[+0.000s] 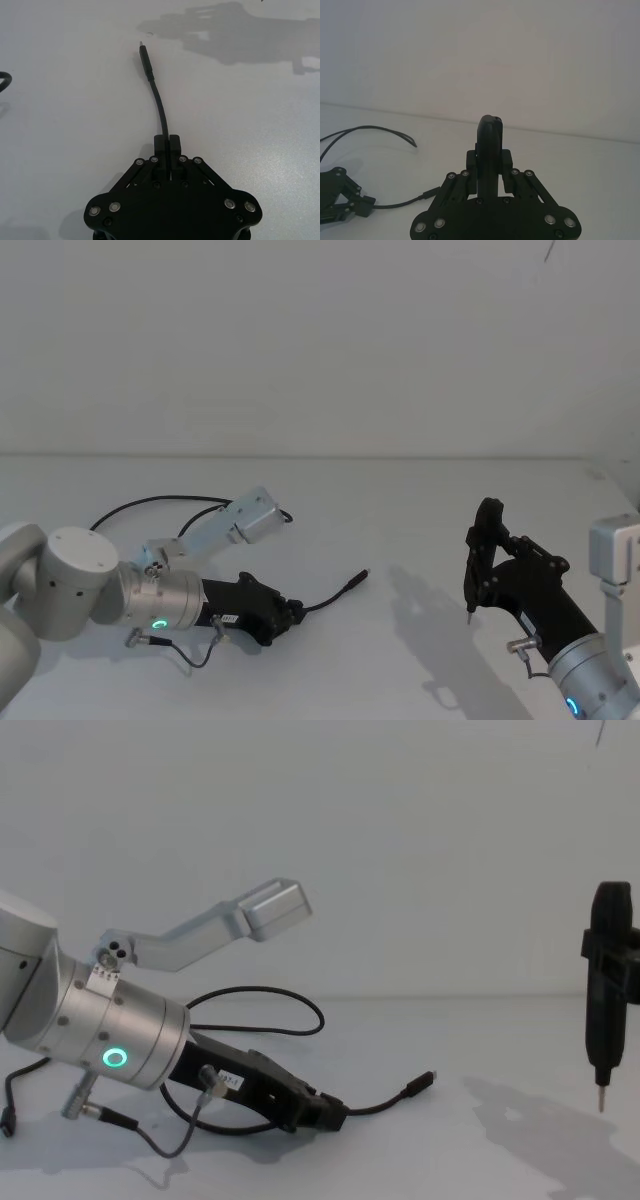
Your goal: Pick up the data cable with the one hand.
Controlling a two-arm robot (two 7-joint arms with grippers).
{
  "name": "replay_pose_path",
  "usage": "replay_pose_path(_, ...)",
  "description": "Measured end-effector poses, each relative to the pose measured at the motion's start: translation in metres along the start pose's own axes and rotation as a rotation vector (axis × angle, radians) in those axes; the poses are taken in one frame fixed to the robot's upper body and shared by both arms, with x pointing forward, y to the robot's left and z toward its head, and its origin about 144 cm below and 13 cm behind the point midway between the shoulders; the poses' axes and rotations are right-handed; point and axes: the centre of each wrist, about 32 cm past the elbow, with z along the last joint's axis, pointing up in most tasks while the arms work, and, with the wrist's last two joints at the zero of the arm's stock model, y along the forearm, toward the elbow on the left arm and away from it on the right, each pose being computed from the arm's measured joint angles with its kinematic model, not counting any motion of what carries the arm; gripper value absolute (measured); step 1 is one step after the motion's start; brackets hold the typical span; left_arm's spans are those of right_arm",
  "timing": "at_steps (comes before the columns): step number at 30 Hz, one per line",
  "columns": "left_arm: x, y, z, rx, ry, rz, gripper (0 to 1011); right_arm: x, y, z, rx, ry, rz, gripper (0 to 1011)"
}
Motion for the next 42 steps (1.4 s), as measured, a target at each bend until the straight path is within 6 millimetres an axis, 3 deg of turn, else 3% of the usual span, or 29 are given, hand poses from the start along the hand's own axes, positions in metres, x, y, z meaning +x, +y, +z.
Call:
replay_pose_path(11,0.000,0.000,0.000,-0.003,-0.010,0.000,50,0.003,0.001,0.005,0.020,0.000,-0.006,279)
replay_pose_path(28,-0.013,0.006,0.012,-0.121,-0.150,-0.043,50,0.023,0.016,0.052,0.206,0.056,0.011,279)
replay_pose_path(42,-0.020,0.010,0.019,-0.172,-0.200,-0.066,50,0.027,0.025,0.068,0.220,0.161,0.036,279)
